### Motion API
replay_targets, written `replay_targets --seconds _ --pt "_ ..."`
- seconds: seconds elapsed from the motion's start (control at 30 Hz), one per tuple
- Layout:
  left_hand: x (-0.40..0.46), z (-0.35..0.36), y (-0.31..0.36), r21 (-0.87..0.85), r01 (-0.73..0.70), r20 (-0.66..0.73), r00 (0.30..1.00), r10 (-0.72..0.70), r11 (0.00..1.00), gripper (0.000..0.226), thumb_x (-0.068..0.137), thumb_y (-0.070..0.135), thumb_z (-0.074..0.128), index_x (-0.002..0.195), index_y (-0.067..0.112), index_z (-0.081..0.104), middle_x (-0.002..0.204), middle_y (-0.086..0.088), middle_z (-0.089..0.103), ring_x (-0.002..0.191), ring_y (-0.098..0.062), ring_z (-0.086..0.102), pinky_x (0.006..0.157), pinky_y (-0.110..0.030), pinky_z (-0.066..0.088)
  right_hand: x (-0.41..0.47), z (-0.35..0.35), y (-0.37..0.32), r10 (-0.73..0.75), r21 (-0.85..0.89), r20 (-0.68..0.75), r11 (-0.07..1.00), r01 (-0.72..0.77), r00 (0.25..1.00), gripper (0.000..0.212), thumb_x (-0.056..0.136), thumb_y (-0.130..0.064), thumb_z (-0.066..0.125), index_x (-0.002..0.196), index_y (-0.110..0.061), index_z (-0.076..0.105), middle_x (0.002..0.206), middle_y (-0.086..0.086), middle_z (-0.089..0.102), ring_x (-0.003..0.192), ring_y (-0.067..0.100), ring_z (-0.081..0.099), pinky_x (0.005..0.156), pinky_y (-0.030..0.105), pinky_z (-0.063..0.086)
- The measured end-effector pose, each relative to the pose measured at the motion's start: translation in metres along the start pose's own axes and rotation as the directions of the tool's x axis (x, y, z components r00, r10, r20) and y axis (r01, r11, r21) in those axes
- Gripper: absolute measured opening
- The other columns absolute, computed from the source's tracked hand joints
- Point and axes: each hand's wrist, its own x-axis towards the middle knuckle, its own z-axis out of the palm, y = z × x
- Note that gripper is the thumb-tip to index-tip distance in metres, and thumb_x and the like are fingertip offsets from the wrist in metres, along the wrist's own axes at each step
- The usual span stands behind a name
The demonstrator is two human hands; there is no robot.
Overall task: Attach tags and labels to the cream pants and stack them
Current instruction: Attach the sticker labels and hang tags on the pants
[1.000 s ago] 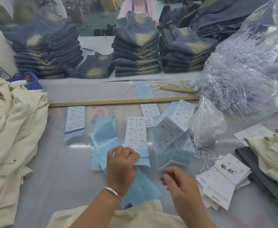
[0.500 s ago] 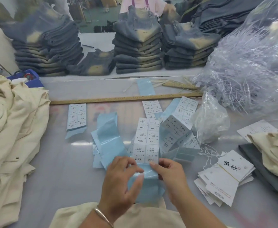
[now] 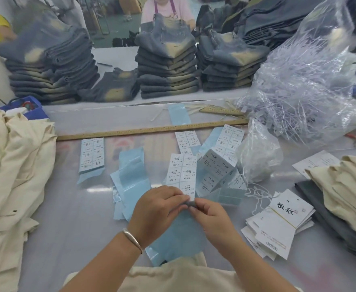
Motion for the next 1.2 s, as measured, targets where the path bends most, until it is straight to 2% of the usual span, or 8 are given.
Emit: replay_targets --seconds 0.07,0.23,0.43,0.67,0.9,1.03,1.13,1.2 --pt "0.002 -0.001 0.000 -0.016 -0.017 0.018 1.000 0.018 1.000 0.022 0.089 0.027 0.061 0.091 0.012 0.078 0.085 0.000 0.071 0.072 -0.022 0.067 0.059 -0.030 0.054 0.002 -0.001 -0.001 -0.035 -0.093 0.014 0.995 0.036 0.999 0.032 0.093 0.004 0.051 0.084 -0.019 0.071 0.065 -0.019 0.062 0.066 -0.006 0.051 0.066 0.011 0.037" --pt "0.005 -0.001 -0.001 -0.114 0.048 0.073 0.997 -0.040 0.992 0.010 0.083 0.021 0.073 0.087 0.014 0.078 0.083 0.003 0.072 0.072 -0.018 0.068 0.058 -0.029 0.055 0.003 -0.007 0.002 -0.048 -0.224 0.021 0.973 0.051 0.999 0.046 0.092 0.003 0.053 0.065 -0.032 0.063 0.058 -0.017 0.049 0.062 0.002 0.042 0.063 0.024 0.033" --pt "0.007 0.001 0.002 -0.123 0.078 0.079 0.995 -0.068 0.989 0.008 0.083 0.018 0.070 0.082 0.014 0.076 0.081 0.004 0.070 0.071 -0.017 0.066 0.056 -0.029 0.054 0.004 -0.009 0.003 -0.062 -0.288 0.055 0.955 0.075 0.997 0.017 0.092 0.003 0.051 0.076 0.006 0.057 0.068 0.004 0.043 0.067 0.011 0.038 0.064 0.031 0.029" --pt "0.012 -0.002 0.003 -0.133 0.185 0.088 0.981 -0.174 0.974 0.014 0.090 0.020 0.062 0.081 0.013 0.070 0.080 0.005 0.066 0.074 -0.015 0.060 0.064 -0.036 0.052 0.002 -0.007 0.003 -0.020 -0.226 0.014 0.974 0.022 1.000 0.020 0.091 0.006 0.051 0.071 0.001 0.054 0.066 -0.002 0.043 0.064 0.009 0.036 0.062 0.028 0.029" --pt "0.034 -0.032 -0.003 0.036 0.386 -0.270 0.892 -0.363 0.922 0.008 0.089 0.009 0.067 0.082 0.009 0.067 0.078 0.000 0.065 0.064 -0.017 0.057 0.055 -0.024 0.042 -0.004 -0.007 0.022 0.124 -0.203 -0.168 0.967 -0.157 0.978 0.019 0.092 0.001 0.053 0.074 -0.005 0.057 0.059 -0.008 0.045 0.061 0.012 0.041 0.061 0.027 0.034" --pt "0.034 -0.053 0.009 -0.164 0.396 -0.362 0.828 -0.429 0.903 0.005 0.090 0.007 0.065 0.086 0.009 0.068 0.080 -0.001 0.068 0.057 -0.006 0.062 0.057 -0.015 0.043 -0.013 -0.008 0.016 0.133 -0.263 -0.233 0.945 -0.194 0.963 0.004 0.094 -0.014 0.058 0.093 -0.014 0.062 0.077 -0.004 0.062 0.074 0.015 0.056 0.071 0.031 0.044" --pt "0.019 -0.063 0.040 -0.401 0.331 -0.280 0.844 -0.458 0.855 0.008 0.089 0.003 0.066 0.087 0.010 0.069 0.079 0.002 0.069 0.070 -0.004 0.069 0.061 -0.021 0.056 -0.033 -0.010 -0.004 -0.040 -0.398 -0.416 0.906 -0.143 0.909 0.011 0.091 -0.032 0.064 0.091 -0.021 0.059 0.087 -0.003 0.062 0.075 0.010 0.057 0.067 0.027 0.043" --pt "0.006 -0.067 0.064 -0.472 0.286 -0.210 0.882 -0.421 0.834 0.007 0.087 0.005 0.068 0.087 0.012 0.071 0.082 0.005 0.071 0.077 -0.008 0.069 0.069 -0.025 0.057 -0.046 -0.015 -0.024 0.091 -0.079 -0.393 0.988 -0.132 0.915 0.029 0.093 -0.041 0.058 0.080 -0.015 0.064 0.081 0.005 0.066 0.064 0.013 0.059 0.062 0.027 0.044"
